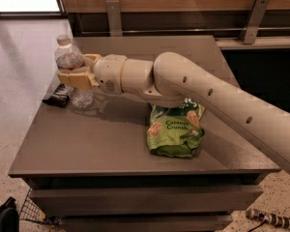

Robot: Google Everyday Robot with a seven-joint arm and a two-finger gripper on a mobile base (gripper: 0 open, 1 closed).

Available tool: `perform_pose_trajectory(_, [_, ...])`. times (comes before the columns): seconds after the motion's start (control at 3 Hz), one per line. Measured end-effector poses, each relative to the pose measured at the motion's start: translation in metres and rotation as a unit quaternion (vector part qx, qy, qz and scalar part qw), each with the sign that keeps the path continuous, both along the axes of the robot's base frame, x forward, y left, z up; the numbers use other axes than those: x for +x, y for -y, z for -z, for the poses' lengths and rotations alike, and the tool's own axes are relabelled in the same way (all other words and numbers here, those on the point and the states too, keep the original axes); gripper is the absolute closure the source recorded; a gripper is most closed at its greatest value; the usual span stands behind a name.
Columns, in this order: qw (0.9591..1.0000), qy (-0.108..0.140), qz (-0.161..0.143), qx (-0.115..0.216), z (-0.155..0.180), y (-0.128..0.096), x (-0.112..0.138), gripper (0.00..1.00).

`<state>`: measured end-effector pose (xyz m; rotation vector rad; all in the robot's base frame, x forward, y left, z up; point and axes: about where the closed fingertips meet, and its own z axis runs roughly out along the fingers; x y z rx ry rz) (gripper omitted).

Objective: Move water bottle near rxbar chocolate

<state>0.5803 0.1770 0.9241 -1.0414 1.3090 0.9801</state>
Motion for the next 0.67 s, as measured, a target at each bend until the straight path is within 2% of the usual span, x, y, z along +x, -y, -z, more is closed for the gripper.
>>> perform_pose_trajectory(0.33, [1.0000, 0.001, -0.003, 0.000, -0.0009, -0.0034, -0.0020, 0.00])
perform_pose_trajectory(0.67, [1.0000, 0.001, -0.003, 0.000, -0.0009, -0.0035, -0.0021, 0.00])
